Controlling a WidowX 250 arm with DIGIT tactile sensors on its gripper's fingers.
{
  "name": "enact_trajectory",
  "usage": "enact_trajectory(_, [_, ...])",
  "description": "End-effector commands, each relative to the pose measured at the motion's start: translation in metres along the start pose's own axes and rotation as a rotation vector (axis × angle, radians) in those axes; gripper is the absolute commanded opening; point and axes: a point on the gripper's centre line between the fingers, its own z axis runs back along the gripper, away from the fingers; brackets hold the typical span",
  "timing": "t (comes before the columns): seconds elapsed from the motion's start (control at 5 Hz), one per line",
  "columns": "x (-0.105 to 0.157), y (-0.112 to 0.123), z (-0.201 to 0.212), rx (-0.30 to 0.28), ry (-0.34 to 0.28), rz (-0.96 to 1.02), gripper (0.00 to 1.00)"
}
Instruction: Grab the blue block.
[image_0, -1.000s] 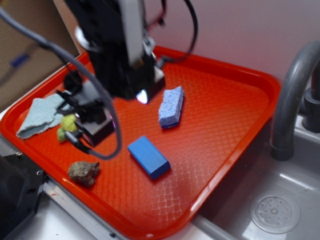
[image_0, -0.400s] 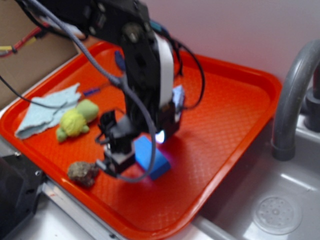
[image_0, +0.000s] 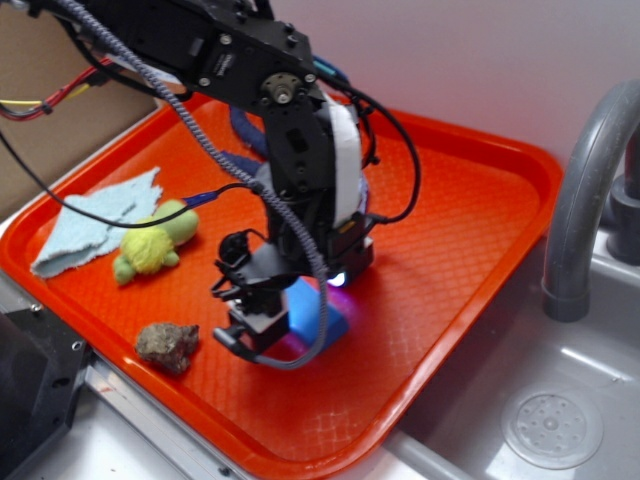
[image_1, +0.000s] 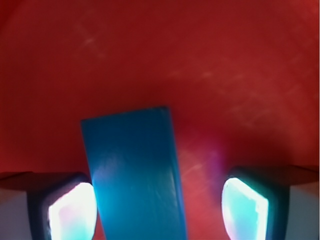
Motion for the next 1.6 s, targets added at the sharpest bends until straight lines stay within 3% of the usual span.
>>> enact_trajectory(0.0, [-0.013,-0.026,-0.013,0.008,0.017,0.035,0.00])
enact_trajectory(0.2, [-0.019,-0.028,0.000,-0.028,0.009,0.226,0.00])
enact_trajectory(0.4, [-0.042,-0.024,0.045,0.040,-0.048,0.480,0.00])
enact_trajectory(0.6, [-0.052,-0.016,0.096,-0.022,-0.085,0.723,0.00])
enact_trajectory(0.8, [-0.069,-0.030,0.143,-0.065,-0.111,0.969,0.00])
enact_trajectory(1.0, [-0.094,-0.043,0.179,-0.058,-0.160,1.217,0.00])
enact_trajectory(1.2, [-0.095,-0.043,0.207,-0.038,-0.233,1.464,0.00])
enact_trajectory(1.4, [-0.092,-0.036,0.205,-0.014,-0.293,1.712,0.00])
